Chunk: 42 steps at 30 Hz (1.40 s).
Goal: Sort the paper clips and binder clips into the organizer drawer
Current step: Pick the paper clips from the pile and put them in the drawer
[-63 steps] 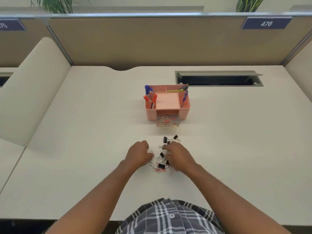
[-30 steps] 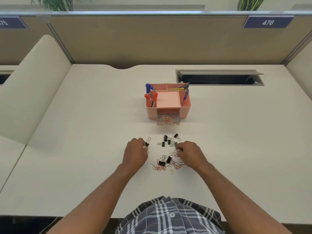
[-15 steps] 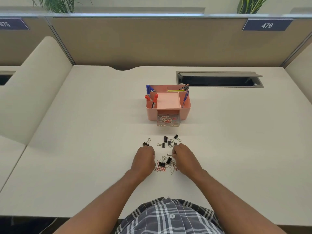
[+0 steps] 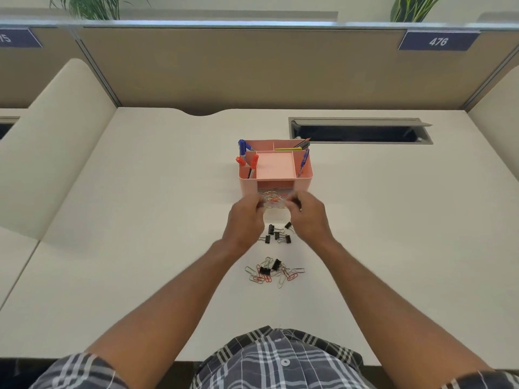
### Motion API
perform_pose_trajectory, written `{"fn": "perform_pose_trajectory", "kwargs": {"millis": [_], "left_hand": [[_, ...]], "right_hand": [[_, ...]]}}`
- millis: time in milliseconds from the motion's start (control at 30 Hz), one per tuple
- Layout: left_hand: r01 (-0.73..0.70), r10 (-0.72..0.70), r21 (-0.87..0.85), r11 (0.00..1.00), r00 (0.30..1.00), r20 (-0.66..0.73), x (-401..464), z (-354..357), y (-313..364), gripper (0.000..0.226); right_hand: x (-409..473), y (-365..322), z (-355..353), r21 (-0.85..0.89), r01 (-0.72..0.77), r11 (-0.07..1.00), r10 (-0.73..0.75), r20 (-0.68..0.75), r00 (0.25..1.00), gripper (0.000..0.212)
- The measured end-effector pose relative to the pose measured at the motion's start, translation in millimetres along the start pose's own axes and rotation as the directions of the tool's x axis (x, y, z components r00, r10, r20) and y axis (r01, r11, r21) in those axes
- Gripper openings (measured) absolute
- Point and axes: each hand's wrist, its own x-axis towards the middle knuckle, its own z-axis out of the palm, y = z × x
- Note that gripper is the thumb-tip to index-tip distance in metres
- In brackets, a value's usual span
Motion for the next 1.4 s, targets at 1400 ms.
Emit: {"fn": "perform_pose_trajectory", "kwargs": {"millis": [1400], "left_hand": [[-0.064, 0.020, 0.228, 0.972, 0.982, 0.189, -62.6, 19.7, -43.7, 0.022]], "right_hand": [[-50.4, 57.1, 7.7, -0.486, 0.111, 0.867, 0.050, 0.306, 0.951, 0.025]]}}
